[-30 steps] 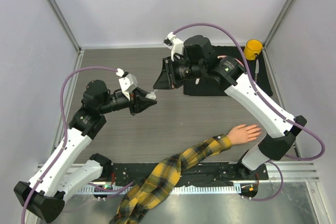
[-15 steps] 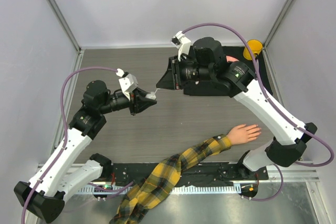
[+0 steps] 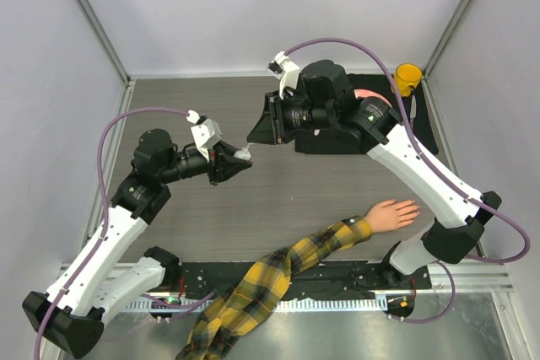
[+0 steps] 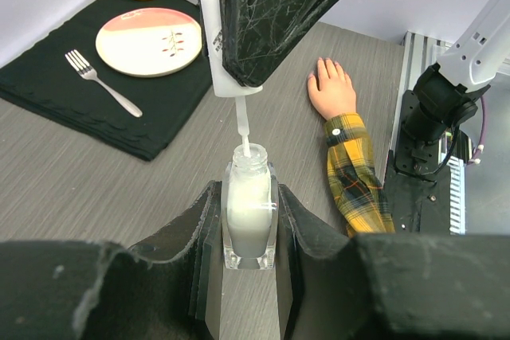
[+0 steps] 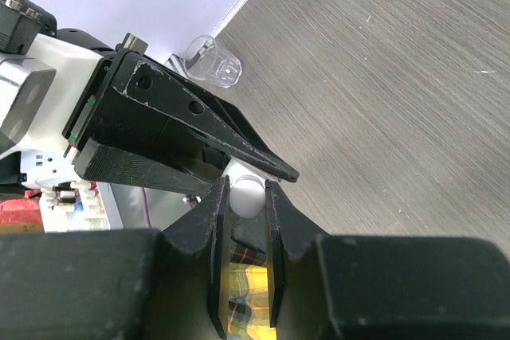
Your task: Paint the nails
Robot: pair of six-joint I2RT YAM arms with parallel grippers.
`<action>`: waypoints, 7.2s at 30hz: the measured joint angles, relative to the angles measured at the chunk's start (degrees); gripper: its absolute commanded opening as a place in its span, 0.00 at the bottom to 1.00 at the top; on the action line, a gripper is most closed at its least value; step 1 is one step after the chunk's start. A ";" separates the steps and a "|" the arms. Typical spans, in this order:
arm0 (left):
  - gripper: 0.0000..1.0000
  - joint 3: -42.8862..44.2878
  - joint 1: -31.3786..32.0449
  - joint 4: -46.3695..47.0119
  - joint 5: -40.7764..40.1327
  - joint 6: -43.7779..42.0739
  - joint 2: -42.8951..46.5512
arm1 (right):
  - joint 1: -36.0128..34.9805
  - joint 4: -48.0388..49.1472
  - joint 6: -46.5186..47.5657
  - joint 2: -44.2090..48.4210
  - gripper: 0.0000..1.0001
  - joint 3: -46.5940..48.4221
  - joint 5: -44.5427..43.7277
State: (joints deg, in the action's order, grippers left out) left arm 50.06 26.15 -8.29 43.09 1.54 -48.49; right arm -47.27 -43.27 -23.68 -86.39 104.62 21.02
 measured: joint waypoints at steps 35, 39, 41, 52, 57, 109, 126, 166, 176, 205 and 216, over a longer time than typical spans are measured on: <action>0.00 -0.17 0.02 2.69 -2.62 7.98 -0.59 | -4.39 -1.86 5.22 -3.39 0.00 2.21 -5.16; 0.00 -0.39 0.00 2.67 -4.07 8.98 -0.90 | -4.66 -1.95 6.23 -4.02 0.00 2.54 -6.54; 0.00 -0.39 0.00 2.64 -4.57 8.94 -1.01 | -4.70 -2.12 6.80 -4.44 0.00 2.97 -6.71; 0.00 -9.64 0.26 10.56 -7.08 2.86 0.00 | -4.87 -8.79 14.47 -10.08 0.00 6.49 -6.19; 0.00 -18.43 0.63 18.12 -6.27 2.54 0.26 | -6.91 -7.82 14.32 -9.94 0.00 0.22 -10.08; 0.00 -29.73 -0.02 46.27 -17.53 1.46 5.31 | -24.02 -18.27 -14.12 -20.83 0.54 18.62 -57.16; 0.00 -23.28 0.28 38.71 -12.94 9.09 8.87 | -25.92 -11.63 -6.82 5.88 0.77 -7.39 -43.58; 0.00 -14.49 0.28 32.28 11.58 50.45 16.41 | -3.98 46.58 2.71 6.78 0.47 -21.81 35.93; 0.00 -14.49 0.28 32.81 11.58 48.78 16.48 | -3.98 50.40 -0.57 6.12 0.42 -23.82 36.28; 0.00 -14.36 0.28 32.44 11.41 47.36 17.16 | -6.27 52.59 -1.31 4.35 0.00 -23.98 36.94; 0.00 -9.31 0.31 17.68 6.62 37.46 17.97 | -6.51 47.10 5.90 4.33 0.00 -22.12 33.20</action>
State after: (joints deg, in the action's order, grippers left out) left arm 40.75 26.46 9.39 49.71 39.00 -30.52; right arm -53.78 3.84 -17.78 -82.06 82.50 54.22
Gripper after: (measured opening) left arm 0.294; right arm 0.189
